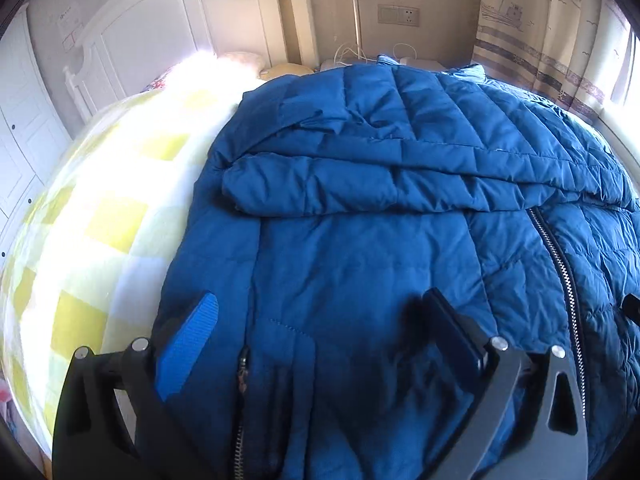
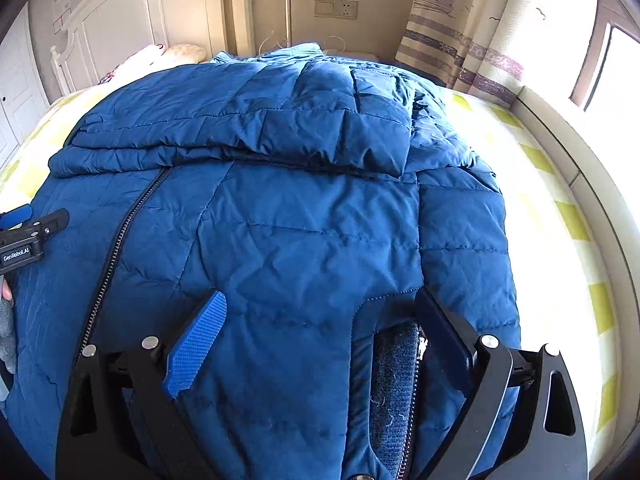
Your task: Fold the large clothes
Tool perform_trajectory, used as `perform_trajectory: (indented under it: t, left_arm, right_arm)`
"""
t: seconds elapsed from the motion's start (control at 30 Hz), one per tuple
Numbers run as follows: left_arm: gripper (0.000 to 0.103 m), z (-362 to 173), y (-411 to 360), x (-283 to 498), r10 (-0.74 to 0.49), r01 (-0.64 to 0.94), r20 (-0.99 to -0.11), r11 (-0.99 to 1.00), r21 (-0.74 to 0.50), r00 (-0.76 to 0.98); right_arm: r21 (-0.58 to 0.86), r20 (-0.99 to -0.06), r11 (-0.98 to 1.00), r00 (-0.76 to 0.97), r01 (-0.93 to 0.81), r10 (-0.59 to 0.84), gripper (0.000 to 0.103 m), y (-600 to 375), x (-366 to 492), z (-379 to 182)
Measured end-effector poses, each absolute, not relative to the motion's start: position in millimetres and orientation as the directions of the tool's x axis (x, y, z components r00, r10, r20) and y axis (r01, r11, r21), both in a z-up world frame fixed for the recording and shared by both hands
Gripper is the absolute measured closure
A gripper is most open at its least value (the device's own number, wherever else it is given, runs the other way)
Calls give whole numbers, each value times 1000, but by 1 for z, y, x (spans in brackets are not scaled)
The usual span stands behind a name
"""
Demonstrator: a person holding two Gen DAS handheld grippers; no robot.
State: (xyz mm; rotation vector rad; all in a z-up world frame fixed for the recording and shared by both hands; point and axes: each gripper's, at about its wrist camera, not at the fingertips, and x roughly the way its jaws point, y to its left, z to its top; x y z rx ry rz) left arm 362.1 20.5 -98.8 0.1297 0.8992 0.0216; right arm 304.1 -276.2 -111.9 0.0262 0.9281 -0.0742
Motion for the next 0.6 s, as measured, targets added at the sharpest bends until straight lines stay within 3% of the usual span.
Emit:
perform_trajectory:
  t: [0.2,0.37,0.5,0.57,0.6]
  left_arm:
    - [2,-106,65,346,26,-37,-815,999,6,579]
    - [4,-90,52,323,99,-62,-764,995,78,638]
    - [3,-69,23,277,-85,96,-721,995,-26,688]
    - [2,-75,-8,261,-103,199,-731,979,46,674]
    - [2,-88,-28,259,-38,221,-759,965,140,650]
  right_arm:
    - [79,-799,988,601,136,-18,12,-299,287,-119]
    - [37,-740,990,669,138,-66,12,-284,266,-102]
    - [77,-709,996,700,-51,90,12,-248,233,-85]
    - [24,-761,989,639,-146,112,12,-222,229,-98]
    - [-22,-808,985,583,-172,83,12,-211,231,-113]
